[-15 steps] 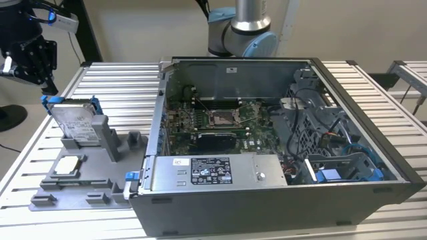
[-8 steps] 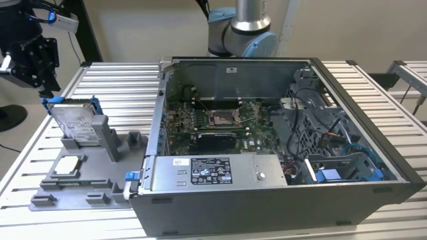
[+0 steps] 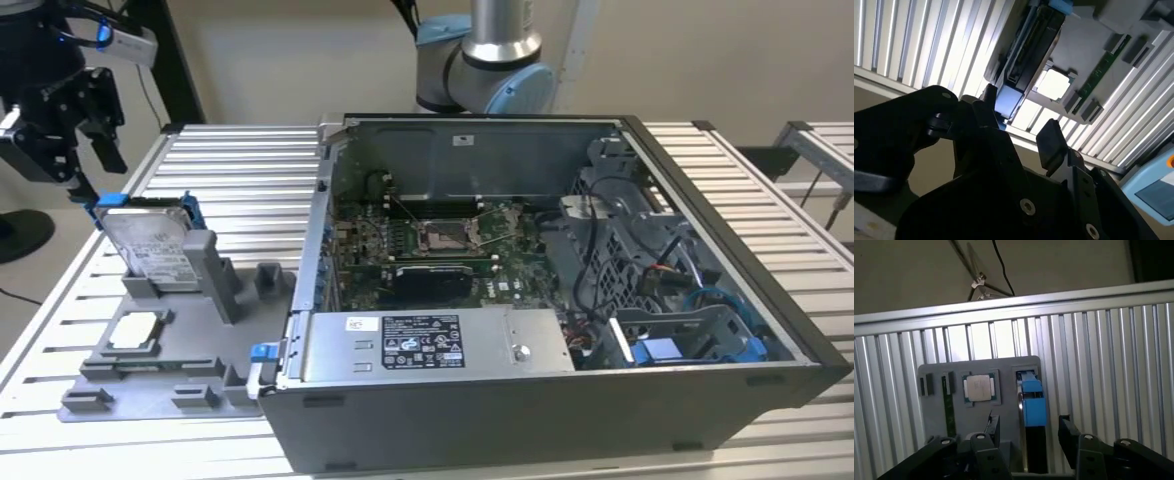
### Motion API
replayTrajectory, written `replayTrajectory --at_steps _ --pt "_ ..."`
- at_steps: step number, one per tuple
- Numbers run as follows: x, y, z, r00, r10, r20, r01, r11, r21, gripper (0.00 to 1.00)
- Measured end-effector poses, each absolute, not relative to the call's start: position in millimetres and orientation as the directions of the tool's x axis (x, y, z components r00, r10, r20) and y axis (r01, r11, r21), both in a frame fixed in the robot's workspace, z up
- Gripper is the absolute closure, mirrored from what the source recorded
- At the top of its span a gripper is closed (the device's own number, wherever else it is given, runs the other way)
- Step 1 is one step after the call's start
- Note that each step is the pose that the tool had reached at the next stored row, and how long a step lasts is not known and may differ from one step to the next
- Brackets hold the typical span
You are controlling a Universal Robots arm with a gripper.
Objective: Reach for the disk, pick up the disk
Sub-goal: 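Pick up the disk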
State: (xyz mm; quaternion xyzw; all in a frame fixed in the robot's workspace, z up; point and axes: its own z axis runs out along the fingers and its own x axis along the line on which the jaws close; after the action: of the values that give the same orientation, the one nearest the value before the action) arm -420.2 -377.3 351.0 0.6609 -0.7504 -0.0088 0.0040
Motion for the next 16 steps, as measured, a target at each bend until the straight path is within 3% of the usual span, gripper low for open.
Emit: replayTrajectory --at_steps 16 --pt "-417.6 -377.0 321.9 -0.126 -0.992 -0.006 -0.992 0.126 0.018 0.0"
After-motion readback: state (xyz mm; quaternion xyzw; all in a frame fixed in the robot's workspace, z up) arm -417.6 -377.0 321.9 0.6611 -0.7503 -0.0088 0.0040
